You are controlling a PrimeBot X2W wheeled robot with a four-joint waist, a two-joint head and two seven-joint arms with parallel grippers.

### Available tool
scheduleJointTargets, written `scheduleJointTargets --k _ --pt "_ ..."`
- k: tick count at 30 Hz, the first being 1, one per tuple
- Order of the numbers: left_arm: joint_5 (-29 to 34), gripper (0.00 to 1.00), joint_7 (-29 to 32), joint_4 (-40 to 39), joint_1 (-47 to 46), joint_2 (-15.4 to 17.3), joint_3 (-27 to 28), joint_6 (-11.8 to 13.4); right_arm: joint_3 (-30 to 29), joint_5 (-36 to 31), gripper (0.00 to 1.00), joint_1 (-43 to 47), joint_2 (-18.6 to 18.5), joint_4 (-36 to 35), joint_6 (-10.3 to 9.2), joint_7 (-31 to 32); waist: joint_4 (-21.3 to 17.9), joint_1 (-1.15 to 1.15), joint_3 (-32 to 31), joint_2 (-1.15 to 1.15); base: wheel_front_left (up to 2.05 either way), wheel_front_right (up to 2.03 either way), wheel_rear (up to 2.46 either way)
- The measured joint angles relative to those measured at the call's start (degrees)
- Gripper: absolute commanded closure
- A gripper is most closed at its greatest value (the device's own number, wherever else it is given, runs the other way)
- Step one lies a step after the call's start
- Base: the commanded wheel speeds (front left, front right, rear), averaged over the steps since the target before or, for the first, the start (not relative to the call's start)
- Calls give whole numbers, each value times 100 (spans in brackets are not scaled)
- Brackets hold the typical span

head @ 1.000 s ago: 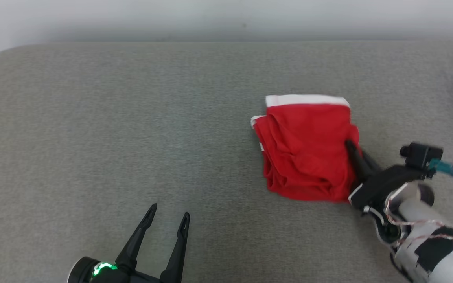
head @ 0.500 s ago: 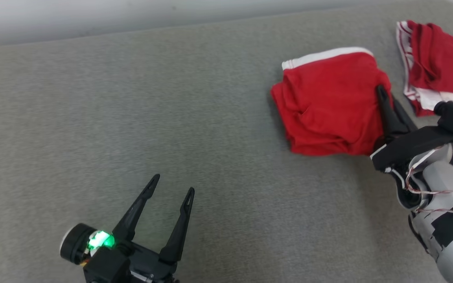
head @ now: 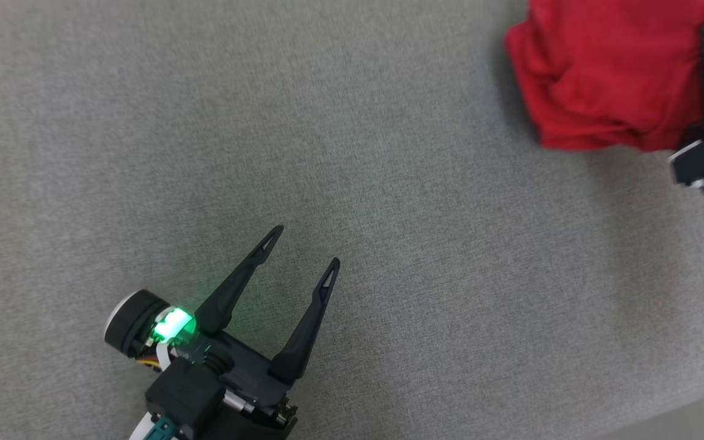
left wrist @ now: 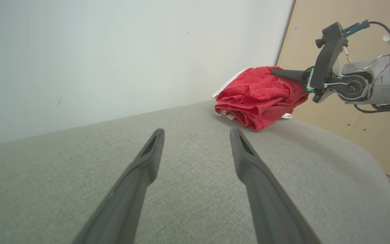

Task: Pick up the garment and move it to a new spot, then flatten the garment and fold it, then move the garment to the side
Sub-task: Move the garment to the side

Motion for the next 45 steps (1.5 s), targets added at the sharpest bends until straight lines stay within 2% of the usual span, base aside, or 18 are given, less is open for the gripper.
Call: scheduleJointTargets --k 1,7,14,20,23,26,30,32,33,36,39,40,41,45 --pt "0 0 0 0 0 0 0 0 0 0 100 0 0 0 0 0 0 0 0 0 0 0 0" --pt "7 0 0 -89 -258 80 -134 -37 -319 -336 100 -237 -546 -24 1 0 -41 0 452 0 0 0 0" --pt "-2 0 -12 -141 -372 133 -193 -42 -660 -527 100 -419 -994 301 2 -1 61 0 810 0 0 0 0" --pt "-52 0 -16 -181 -452 170 -169 -24 -825 -686 100 -426 -1107 790 2 0 230 -1 945 -1 0 0 0" --pt "-63 0 -18 -196 -503 176 -192 -25 -1134 -749 100 -495 -1100 1011 4 0 308 -1 1000 -1 0 0 0" --pt "-73 0 -20 -194 -552 174 -222 -26 -1464 -1099 100 -571 -1102 1182 4 -2 371 -2 1053 -1 0 0 0" --pt "-79 0 -25 -181 -597 149 -281 -24 -1828 -1568 100 -625 -916 1489 4 -1 437 -1 1094 -2 0 0 0" --pt "-96 0 -25 -159 -621 142 -311 -24 -1929 -1807 50 -645 -793 1660 4 -1 462 -1 1090 -1 0 0 0" --pt "-101 0 -25 -138 -630 136 -318 -23 -2031 -1937 0 -671 -751 1772 4 0 471 -1 1079 -1 0 0 0" --pt "-133 0 -24 -64 -630 114 -266 65 -2490 -2429 0 -783 -688 2023 4 -1 480 -1 1015 -1 0 0 0" --pt "-269 0 -24 11 -575 75 -91 176 -3042 -2939 0 -795 -492 1838 4 1 476 -1 927 -1 0 0 0" --pt "-324 0 -24 36 -548 60 -20 211 -3181 -3103 0 -760 -358 1633 4 -1 473 -1 887 -1 0 0 0" --pt "-482 0 -23 110 -492 31 155 272 -3360 -3272 0 -588 -18 1106 4 0 469 -1 783 -1 0 0 0" --pt "-659 0 -12 266 -305 -45 472 394 -3432 -3310 0 42 475 57 4 -2 482 -1 496 -1 0 0 0"
